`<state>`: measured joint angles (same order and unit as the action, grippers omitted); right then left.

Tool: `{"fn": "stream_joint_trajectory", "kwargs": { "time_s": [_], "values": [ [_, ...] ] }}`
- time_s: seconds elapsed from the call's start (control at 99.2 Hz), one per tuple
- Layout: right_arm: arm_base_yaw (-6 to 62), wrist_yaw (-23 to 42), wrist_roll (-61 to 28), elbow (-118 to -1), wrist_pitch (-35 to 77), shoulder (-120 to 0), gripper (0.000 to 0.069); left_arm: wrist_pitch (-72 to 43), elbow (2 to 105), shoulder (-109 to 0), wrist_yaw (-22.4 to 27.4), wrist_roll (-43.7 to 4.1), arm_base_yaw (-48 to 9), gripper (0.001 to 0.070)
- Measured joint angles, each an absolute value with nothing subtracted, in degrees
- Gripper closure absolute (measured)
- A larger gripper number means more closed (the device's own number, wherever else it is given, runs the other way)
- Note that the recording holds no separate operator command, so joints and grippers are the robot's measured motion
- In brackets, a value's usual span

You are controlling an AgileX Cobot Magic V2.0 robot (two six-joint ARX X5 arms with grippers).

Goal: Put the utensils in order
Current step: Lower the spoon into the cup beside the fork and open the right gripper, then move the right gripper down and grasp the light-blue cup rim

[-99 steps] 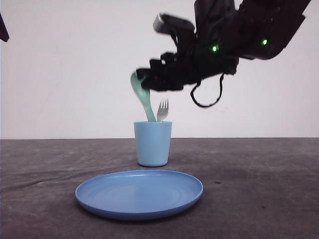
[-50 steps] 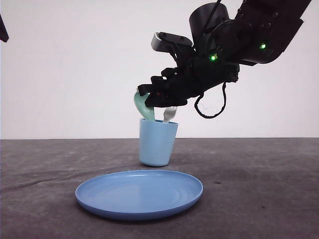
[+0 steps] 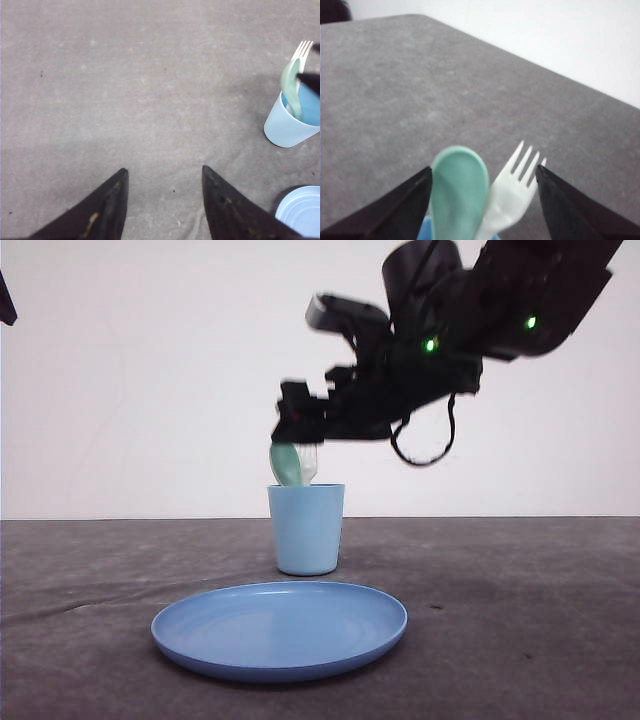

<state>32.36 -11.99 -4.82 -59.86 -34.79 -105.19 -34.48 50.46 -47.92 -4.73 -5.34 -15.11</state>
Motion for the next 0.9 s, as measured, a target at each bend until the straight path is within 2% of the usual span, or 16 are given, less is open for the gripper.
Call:
{"fn": "stream_joint_trajectory", "kwargs": {
  "time_s": [0.161, 0.343, 0.494, 0.685, 0.897],
  "values": [
    [32.36, -16.19, -1.72, -59.86, -29.12, -97.14, 0.0272, -35.35, 50.46, -47.92, -4.73, -5.34, -15.11, 0.0433],
    [32.29, -25.08, 1.37, -59.86, -14.76, -88.01, 0.0272, -36.71, 50.46, -47.92, -4.73, -5.34, -15.11, 0.0433],
    [32.18, -23.24, 1.78, -59.86, -0.69, -80.77, 0.0272, -36.73, 50.46, -47.92, -4.73, -5.34, -15.11, 0.0433],
    [31.75, -17.82, 0.80, -59.86, 12.75, -73.54, 0.0272, -36.77, 50.46, -47.92, -4.73, -5.32, -15.11, 0.0433],
    [30.11, -15.20, 0.23, -54.50, 13.89, -67.05, 0.0272, -36.84, 50.46, -47.92, -4.73, -5.34, -15.11, 0.0433]
  ]
}}
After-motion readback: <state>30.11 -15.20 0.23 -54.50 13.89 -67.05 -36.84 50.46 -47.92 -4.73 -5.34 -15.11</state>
